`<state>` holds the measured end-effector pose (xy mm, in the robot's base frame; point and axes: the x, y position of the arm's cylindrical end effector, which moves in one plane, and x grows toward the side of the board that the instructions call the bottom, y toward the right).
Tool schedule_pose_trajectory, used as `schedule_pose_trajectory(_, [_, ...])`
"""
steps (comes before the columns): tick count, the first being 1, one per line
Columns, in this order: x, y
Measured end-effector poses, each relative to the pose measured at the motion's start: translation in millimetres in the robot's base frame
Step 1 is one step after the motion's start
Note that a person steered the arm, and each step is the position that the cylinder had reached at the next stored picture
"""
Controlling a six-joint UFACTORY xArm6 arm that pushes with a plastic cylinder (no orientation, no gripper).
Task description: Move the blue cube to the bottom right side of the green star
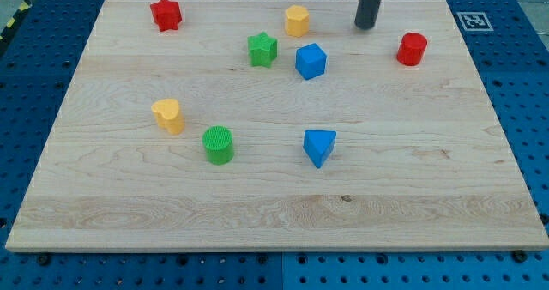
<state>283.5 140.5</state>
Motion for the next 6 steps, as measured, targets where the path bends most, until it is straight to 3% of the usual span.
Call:
schedule_pose_trajectory(1, [37,-31])
schedule_pose_trajectory(3, [71,-92])
schedule_pose_trajectory(4, [41,-71])
schedule_pose_trajectory(5, [43,-67])
schedule_pose_trajectory(6, [79,-72])
